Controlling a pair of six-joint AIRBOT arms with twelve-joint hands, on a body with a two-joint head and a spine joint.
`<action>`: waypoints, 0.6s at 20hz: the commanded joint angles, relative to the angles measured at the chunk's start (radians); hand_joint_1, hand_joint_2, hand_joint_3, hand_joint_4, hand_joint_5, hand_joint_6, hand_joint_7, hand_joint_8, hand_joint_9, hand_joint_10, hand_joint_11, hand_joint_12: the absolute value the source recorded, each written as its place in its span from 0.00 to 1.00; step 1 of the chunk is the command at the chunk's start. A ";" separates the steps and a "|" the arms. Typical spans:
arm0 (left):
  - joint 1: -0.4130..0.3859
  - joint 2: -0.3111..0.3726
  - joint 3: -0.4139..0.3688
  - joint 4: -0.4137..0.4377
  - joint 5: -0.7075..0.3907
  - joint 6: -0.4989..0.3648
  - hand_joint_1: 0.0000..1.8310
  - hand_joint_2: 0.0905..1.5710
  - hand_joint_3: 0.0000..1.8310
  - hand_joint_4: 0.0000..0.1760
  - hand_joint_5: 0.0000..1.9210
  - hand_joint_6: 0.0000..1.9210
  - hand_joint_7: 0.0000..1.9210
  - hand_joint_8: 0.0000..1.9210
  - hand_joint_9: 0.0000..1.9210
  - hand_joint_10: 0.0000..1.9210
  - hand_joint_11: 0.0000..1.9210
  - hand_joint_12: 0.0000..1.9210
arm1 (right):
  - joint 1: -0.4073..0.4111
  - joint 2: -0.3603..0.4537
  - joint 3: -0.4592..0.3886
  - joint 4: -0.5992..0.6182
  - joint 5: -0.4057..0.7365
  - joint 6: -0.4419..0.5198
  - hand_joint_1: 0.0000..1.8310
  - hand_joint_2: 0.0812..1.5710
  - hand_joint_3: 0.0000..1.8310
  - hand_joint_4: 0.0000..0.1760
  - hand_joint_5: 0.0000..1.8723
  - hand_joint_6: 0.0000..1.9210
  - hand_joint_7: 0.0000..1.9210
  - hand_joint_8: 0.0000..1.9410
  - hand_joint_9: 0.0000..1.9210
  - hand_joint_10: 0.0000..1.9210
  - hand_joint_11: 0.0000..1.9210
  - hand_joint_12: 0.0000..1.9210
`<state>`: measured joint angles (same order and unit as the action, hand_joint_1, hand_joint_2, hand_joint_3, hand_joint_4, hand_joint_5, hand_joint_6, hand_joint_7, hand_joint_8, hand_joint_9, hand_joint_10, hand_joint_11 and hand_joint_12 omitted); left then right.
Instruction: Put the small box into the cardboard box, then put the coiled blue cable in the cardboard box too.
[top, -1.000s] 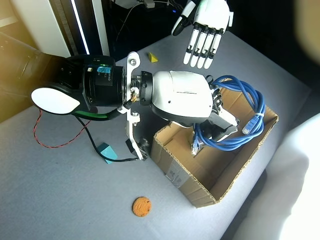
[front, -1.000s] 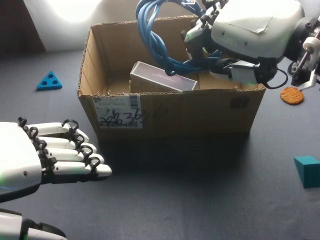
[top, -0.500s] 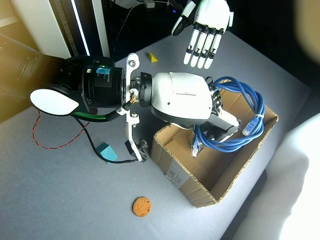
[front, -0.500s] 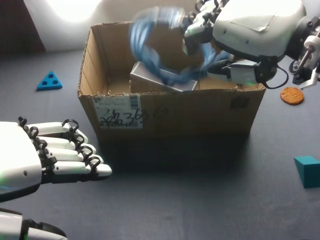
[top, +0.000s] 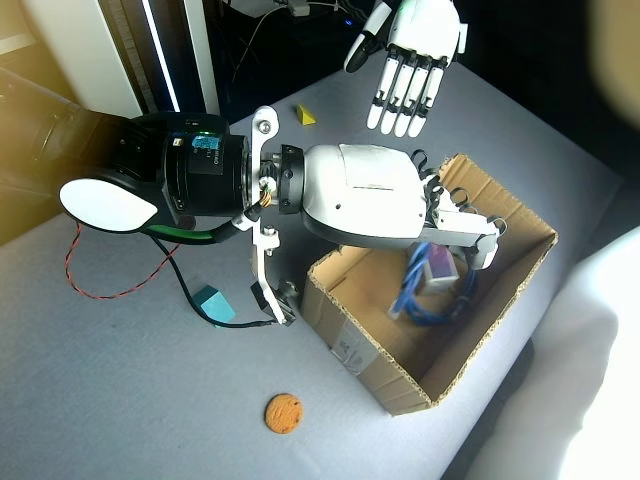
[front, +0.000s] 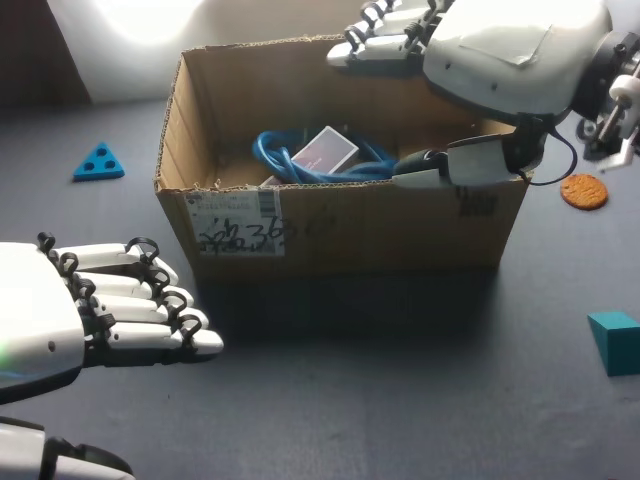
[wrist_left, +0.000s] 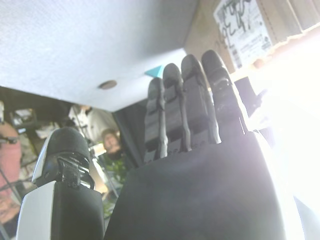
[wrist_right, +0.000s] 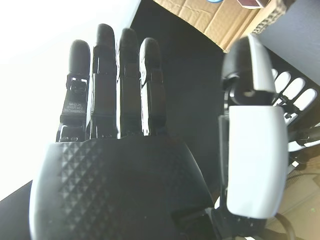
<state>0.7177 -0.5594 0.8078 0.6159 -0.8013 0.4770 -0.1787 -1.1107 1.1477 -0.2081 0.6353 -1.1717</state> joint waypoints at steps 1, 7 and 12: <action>-0.008 0.004 -0.004 -0.033 -0.095 0.000 0.11 0.76 0.00 0.00 0.15 0.00 0.17 0.00 0.15 0.00 0.00 0.31 | 0.004 0.016 -0.001 -0.026 0.178 0.036 0.37 0.61 0.00 0.00 0.27 0.00 0.28 0.00 0.27 0.01 0.01 0.57; -0.009 0.004 -0.004 -0.035 -0.095 0.000 0.10 0.76 0.00 0.00 0.15 0.00 0.17 0.00 0.15 0.00 0.00 0.31 | 0.005 0.040 -0.002 -0.185 0.231 0.307 0.37 0.64 0.01 0.00 0.27 0.00 0.27 0.00 0.25 0.00 0.00 0.58; -0.010 0.004 -0.004 -0.038 -0.095 0.000 0.11 0.76 0.00 0.00 0.15 0.00 0.16 0.00 0.14 0.00 0.00 0.30 | -0.011 0.067 -0.017 -0.427 0.302 0.575 0.38 0.65 0.00 0.00 0.28 0.00 0.27 0.00 0.25 0.00 0.00 0.58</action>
<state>0.7177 -0.5594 0.8070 0.6128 -0.8017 0.4770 -0.1967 -1.0557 1.1309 -0.6777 0.8192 -0.6003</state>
